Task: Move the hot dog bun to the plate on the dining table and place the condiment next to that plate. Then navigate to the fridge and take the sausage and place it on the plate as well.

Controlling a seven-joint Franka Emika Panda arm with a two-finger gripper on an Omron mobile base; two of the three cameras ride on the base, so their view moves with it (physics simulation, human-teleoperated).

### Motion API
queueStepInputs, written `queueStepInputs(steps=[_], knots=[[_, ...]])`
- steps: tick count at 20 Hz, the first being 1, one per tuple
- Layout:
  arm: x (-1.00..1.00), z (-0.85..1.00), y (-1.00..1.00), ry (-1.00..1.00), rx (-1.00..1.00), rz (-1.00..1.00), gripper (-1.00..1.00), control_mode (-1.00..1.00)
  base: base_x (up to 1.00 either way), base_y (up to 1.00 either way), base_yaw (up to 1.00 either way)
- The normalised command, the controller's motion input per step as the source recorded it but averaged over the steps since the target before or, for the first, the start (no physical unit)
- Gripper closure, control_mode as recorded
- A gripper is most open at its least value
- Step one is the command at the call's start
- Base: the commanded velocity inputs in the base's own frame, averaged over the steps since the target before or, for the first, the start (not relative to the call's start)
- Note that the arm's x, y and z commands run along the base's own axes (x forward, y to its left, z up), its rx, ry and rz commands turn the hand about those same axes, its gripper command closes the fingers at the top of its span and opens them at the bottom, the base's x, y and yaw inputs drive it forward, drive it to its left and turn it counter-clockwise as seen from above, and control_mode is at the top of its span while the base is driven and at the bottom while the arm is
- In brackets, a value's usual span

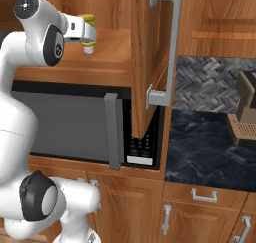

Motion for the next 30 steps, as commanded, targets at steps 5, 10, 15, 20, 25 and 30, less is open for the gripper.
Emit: queueStepInputs(steps=[5, 10, 15, 20, 25, 30], knots=[[0.51, 0.21, 0.0, 0.02, 0.0, -0.06, -1.0, -1.0, 0.0, 0.0, 0.0], [0.43, 0.0, 0.0, 0.03, 0.0, 0.0, -1.0, -1.0, 0.0, 0.0, 0.0], [0.33, -0.01, 0.0, 0.0, 0.0, 0.0, -1.0, -1.0, 0.0, 0.0, 0.0], [0.29, -0.09, 0.0, 0.0, 0.0, 0.0, -1.0, -1.0, 0.0, 0.0, 0.0], [0.2, -0.1, 0.0, 0.0, 0.0, 0.0, 1.0, -1.0, 0.0, 0.0, 0.0], [0.01, -0.03, -0.02, 0.0, 0.0, 0.0, 1.0, -1.0, 0.0, 0.0, 0.0]])
